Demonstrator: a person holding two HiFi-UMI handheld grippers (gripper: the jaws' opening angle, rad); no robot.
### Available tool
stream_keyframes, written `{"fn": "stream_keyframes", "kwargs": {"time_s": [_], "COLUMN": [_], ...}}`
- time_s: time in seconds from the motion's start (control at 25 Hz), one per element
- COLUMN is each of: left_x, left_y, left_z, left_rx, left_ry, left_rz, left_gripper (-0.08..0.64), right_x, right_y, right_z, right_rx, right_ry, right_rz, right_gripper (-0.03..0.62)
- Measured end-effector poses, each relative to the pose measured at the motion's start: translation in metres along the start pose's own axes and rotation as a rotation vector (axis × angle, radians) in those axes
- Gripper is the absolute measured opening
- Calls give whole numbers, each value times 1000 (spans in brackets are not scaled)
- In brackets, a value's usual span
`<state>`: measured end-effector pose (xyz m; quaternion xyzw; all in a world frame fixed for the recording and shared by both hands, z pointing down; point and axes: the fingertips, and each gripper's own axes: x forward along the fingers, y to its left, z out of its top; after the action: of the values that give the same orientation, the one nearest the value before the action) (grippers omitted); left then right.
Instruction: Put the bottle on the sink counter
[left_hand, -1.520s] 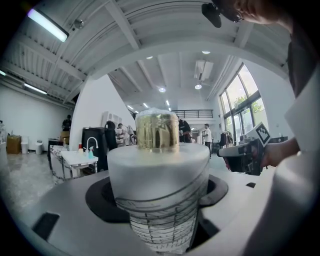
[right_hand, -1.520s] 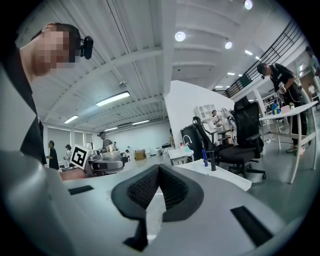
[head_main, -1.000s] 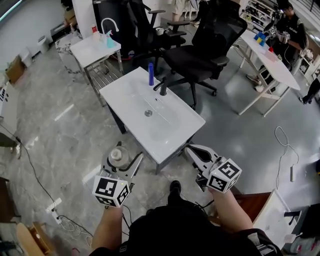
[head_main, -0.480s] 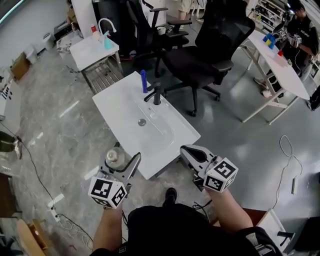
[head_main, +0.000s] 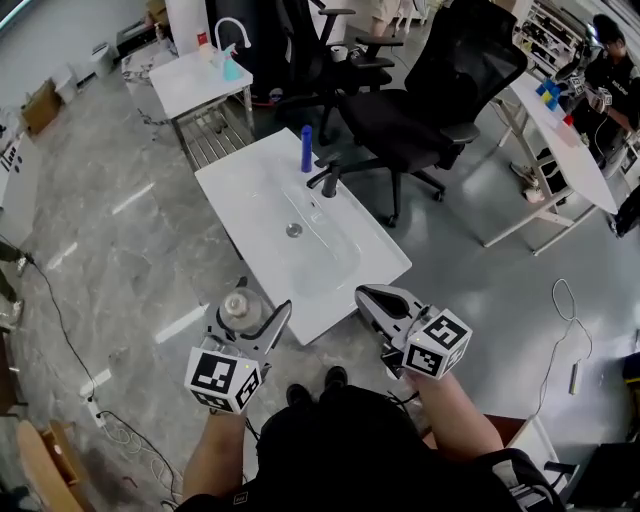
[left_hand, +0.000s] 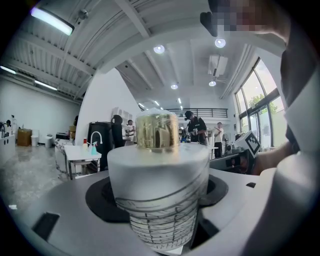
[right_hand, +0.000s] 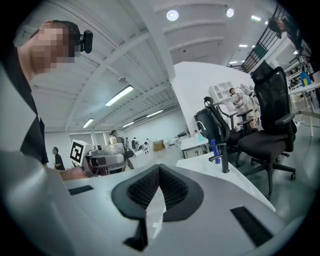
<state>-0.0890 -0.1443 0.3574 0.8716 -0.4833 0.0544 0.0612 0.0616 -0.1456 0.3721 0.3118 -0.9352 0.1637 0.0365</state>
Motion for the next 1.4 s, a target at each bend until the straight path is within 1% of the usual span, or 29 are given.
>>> {"fn": "stream_keyframes", "kwargs": {"time_s": [0.12, 0.28, 0.44, 0.56, 0.76, 1.0, 1.28, 1.4], "left_x": [-11, -27, -28, -19, 4, 31, 53, 63], "left_y": [7, 9, 8, 5, 2, 2, 1, -1], "left_z": [-9, -22, -23, -24, -29, -50, -73, -82], "left_rx": [-3, -43, -29, -25, -26, -67, -81, -74], "left_ry": [3, 18, 26, 33, 51, 79, 113, 125], "left_rz": [-1, -3, -12, -22, -37, -33, -36, -50], "left_gripper": [337, 337, 337, 337, 337, 337, 337, 337], "right_x": [8, 0, -10, -10, -1, 7, 16, 18], "right_y": [12, 19, 14, 8, 0, -26, -35, -41], "right_z": [-3, -1, 4, 2, -10, -29, -48, -56], "right_rx": [-15, -16, -14, 0, 5, 41, 66, 76], "right_ry": [19, 18, -5, -13, 13, 52, 89, 102], "right_rz": [-2, -35, -60, -64, -22, -9, 28, 24], "right_gripper": [15, 15, 15, 15, 15, 15, 15, 15]}}
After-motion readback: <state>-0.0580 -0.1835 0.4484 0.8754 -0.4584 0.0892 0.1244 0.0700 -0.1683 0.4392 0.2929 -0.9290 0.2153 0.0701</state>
